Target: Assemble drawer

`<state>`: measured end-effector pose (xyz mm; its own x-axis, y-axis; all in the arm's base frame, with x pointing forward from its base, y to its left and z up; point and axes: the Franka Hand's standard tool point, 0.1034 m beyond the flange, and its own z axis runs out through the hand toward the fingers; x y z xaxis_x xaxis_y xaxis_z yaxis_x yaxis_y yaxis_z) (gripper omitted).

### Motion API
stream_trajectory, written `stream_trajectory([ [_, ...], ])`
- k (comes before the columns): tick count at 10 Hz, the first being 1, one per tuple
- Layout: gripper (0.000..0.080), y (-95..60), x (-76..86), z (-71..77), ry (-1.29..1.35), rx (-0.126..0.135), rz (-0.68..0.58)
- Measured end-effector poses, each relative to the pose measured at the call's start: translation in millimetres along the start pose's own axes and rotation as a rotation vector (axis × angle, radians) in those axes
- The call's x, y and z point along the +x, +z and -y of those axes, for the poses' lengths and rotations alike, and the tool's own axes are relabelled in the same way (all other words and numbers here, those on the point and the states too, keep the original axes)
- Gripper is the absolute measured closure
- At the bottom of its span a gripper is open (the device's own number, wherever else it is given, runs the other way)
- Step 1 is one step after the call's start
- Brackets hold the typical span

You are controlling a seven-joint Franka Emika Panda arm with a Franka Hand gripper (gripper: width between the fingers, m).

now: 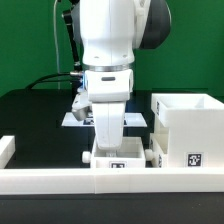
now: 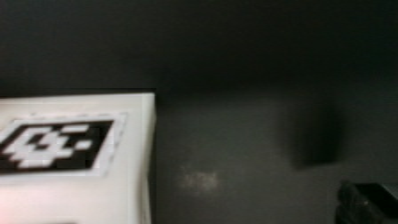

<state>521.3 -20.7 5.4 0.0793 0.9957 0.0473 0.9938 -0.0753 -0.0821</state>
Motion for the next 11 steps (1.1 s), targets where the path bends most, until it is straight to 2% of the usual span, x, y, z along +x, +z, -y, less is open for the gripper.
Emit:
stream_trajectory([
  [2,0.0151,0.0,-2.4,0.1,0.002,0.0,0.0],
  [3,0.0275,0.1,-2.4,0.1,0.002,0.0,0.0],
  [4,0.0275,-0.1,-1.9,0.1,0.002,0.001,0.0],
  [6,0.0636,0.0,-1.8,0.2,0.002,0.001,0.0],
  [7,0.0636,-0.2,-1.8,0.1,0.002,0.0,0.0],
  [8,0.0744,-2.1,-1.9,-1.0,0.002,-0.003,0.001],
  [11,0.0755,-8.5,-2.6,-3.7,0.001,-0.013,0.004],
])
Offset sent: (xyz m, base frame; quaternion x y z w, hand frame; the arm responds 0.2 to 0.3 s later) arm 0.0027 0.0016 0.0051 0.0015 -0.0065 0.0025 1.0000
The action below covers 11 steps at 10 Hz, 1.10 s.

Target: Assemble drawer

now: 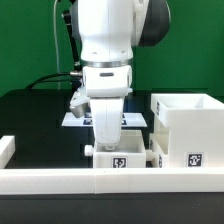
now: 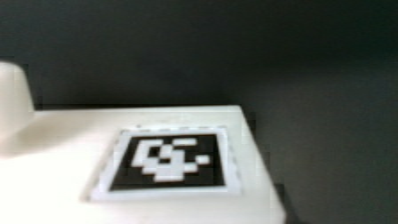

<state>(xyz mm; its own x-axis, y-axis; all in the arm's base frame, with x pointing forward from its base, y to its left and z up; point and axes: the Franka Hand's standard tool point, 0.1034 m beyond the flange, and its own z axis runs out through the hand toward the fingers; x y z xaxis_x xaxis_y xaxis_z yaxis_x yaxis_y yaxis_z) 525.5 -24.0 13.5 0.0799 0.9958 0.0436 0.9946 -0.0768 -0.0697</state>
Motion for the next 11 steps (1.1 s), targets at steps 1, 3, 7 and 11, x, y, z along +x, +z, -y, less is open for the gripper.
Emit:
stream_trajectory([
  [1,0.0755,-0.1,-0.7,-0.1,0.001,0.0,0.0],
  [3,0.0755,-8.2,-2.4,-1.2,-0.001,-0.006,0.005],
  [7,0.0755,-37.0,-5.3,-9.7,-0.003,-0.046,0.019],
  [11,0.0755,-36.2,-2.6,-11.3,-0.006,-0.067,0.015],
])
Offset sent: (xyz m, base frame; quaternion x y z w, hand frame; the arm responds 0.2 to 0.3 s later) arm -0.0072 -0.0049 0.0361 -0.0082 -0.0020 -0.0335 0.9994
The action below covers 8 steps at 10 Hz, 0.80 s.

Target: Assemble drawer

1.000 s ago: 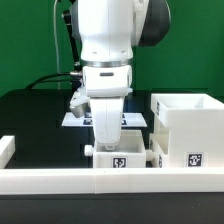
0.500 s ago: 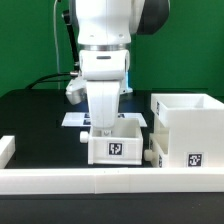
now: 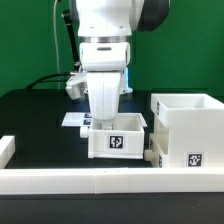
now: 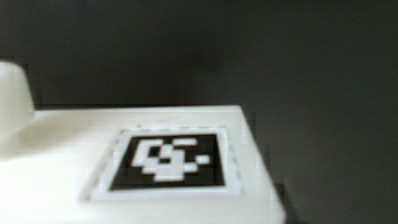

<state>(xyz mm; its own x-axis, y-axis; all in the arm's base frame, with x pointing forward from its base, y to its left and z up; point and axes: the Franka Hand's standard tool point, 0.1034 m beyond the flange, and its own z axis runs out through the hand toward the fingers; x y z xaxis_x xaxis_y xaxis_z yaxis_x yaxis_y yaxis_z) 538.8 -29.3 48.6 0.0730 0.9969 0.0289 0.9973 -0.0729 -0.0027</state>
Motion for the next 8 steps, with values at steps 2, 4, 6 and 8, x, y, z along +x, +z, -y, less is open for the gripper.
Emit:
stream_trajectory([
  [2,0.0755,-3.9,6.9,-5.5,-0.014,0.009,0.003],
  [4,0.0755,-5.2,7.1,-8.9,-0.011,-0.002,0.001],
  [6,0.0755,-4.7,6.3,-8.3,-0.009,0.0,0.001],
  [8,0.0755,-4.7,7.7,-8.3,-0.012,-0.001,0.001],
])
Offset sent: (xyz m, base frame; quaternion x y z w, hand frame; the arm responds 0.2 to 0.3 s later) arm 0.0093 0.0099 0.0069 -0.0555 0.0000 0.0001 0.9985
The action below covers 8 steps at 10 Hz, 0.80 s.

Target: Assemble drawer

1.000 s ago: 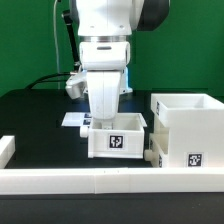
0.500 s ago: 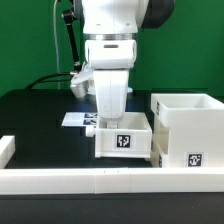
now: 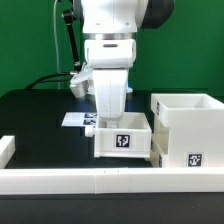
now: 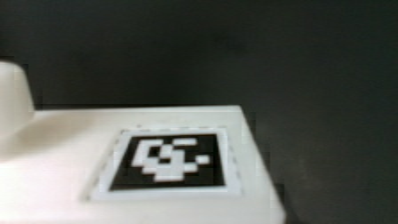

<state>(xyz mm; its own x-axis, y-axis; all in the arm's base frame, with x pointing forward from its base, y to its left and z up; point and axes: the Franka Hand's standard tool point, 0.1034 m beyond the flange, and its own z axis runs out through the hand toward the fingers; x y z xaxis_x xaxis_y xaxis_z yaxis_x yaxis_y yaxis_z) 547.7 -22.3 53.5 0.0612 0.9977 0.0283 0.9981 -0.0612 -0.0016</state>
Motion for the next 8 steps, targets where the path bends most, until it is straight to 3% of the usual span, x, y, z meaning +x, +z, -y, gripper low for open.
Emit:
stream_trajectory([
  [4,0.0755,0.8,12.3,1.6,-0.023,0.011,0.0],
  [5,0.0755,1.5,12.2,0.9,-0.022,-0.006,-0.004],
  [8,0.0755,2.4,11.7,2.1,-0.021,-0.001,-0.003],
])
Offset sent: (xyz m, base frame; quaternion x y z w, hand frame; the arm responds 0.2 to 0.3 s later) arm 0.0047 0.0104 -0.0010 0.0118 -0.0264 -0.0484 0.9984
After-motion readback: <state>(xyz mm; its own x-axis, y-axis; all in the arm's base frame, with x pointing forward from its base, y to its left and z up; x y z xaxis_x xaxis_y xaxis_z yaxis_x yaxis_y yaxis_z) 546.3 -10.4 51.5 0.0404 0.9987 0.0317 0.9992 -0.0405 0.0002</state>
